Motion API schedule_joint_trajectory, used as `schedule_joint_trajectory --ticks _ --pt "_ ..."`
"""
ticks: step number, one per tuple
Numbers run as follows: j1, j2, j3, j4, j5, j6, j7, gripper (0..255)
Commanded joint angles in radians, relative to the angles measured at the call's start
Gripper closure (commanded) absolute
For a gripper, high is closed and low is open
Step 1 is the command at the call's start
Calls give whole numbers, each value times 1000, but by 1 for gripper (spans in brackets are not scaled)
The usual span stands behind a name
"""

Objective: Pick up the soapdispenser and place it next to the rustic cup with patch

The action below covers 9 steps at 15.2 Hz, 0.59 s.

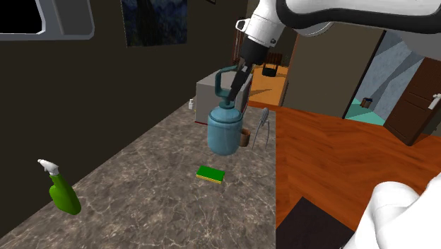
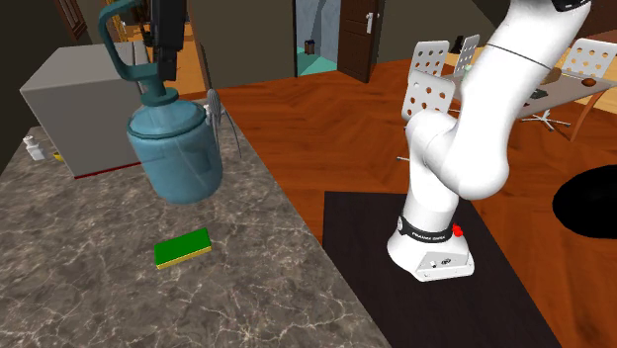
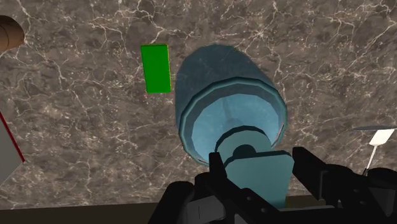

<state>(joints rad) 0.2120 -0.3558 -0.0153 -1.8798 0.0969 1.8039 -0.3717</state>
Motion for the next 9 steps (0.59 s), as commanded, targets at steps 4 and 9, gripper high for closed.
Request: schedule_joint_trajectory --ticks 4,9 --pt "-28 91 -73 31 12 51 -109 255" --pt "-57 206 -138 96 39 88 -215 255"
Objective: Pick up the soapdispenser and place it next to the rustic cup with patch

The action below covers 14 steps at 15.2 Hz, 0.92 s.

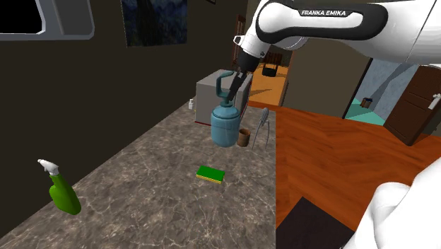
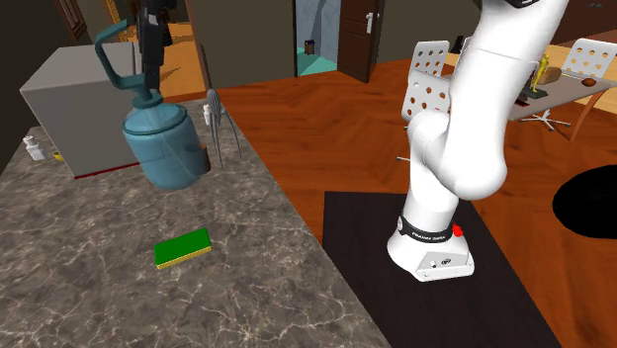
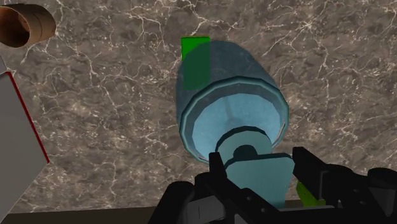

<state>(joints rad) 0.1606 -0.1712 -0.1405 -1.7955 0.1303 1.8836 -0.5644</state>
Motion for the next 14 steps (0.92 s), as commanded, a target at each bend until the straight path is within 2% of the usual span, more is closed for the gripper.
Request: schedule_joint_trajectory --ticks 1,8,14 --pt "-13 47 -24 29 14 14 -43 255" --pt "-71 249 -93 189 87 28 -187 255" --pt "-147 458 -125 397 166 -1 -292 255"
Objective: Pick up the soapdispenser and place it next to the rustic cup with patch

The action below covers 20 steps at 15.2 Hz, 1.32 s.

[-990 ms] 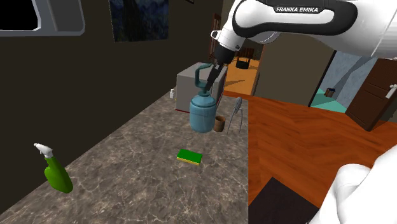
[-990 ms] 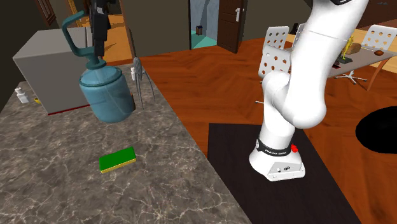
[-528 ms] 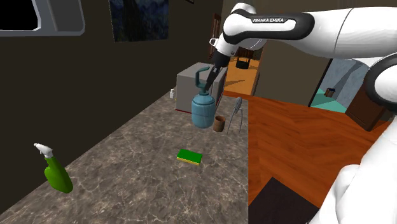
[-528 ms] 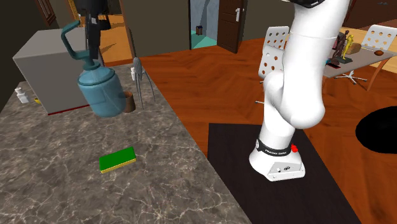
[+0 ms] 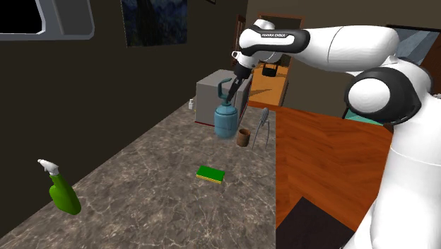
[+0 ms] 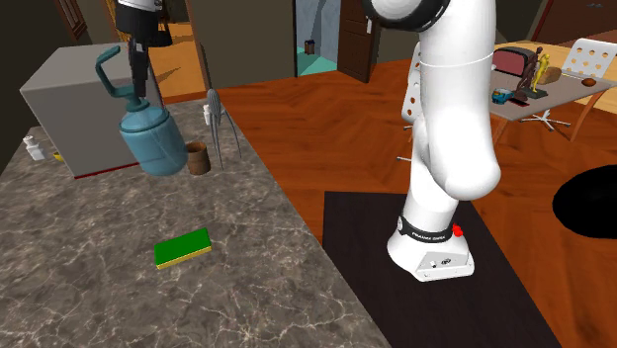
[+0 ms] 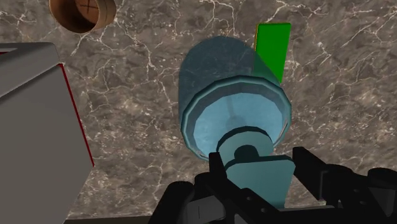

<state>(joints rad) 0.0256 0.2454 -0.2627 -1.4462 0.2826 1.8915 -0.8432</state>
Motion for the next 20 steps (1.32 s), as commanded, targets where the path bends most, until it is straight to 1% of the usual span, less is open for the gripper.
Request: schedule_joint_trajectory --ticks 1,2,11,20 --pt "-28 80 -5 91 27 -18 -28 255" --pt "-46 122 -6 140 41 -30 -41 255" --pt "-36 112 -1 6 48 92 -69 255" --pt "-32 124 6 -96 66 202 -100 255"
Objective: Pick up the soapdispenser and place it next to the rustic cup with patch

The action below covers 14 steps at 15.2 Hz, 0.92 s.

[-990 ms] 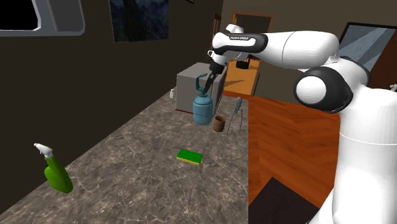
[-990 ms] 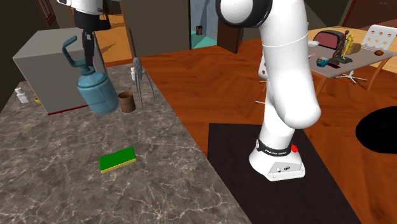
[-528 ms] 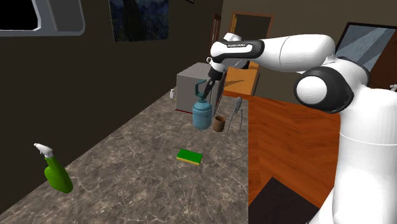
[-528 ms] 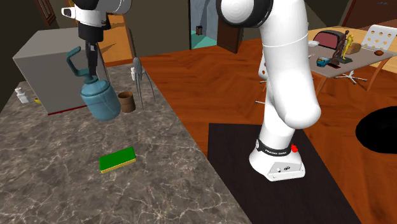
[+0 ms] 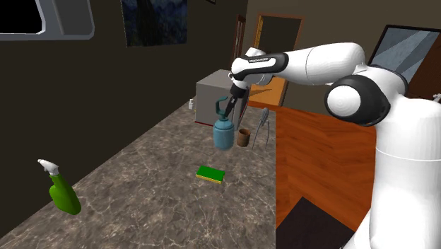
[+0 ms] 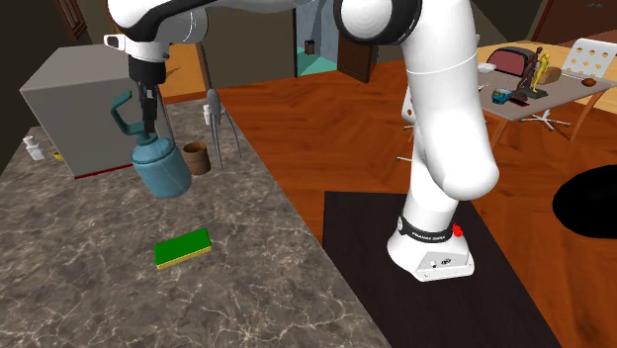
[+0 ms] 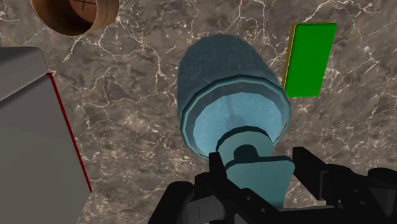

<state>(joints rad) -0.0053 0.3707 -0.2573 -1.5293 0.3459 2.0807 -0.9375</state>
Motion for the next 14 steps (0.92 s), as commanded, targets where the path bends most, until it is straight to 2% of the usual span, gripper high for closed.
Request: schedule_joint_trajectory --ticks 1,12,14 --pt "0 1 1 -23 5 25 -9 255" --pt "-2 42 14 -112 39 148 -52 255" --pt "-2 41 14 -112 38 148 -52 255"
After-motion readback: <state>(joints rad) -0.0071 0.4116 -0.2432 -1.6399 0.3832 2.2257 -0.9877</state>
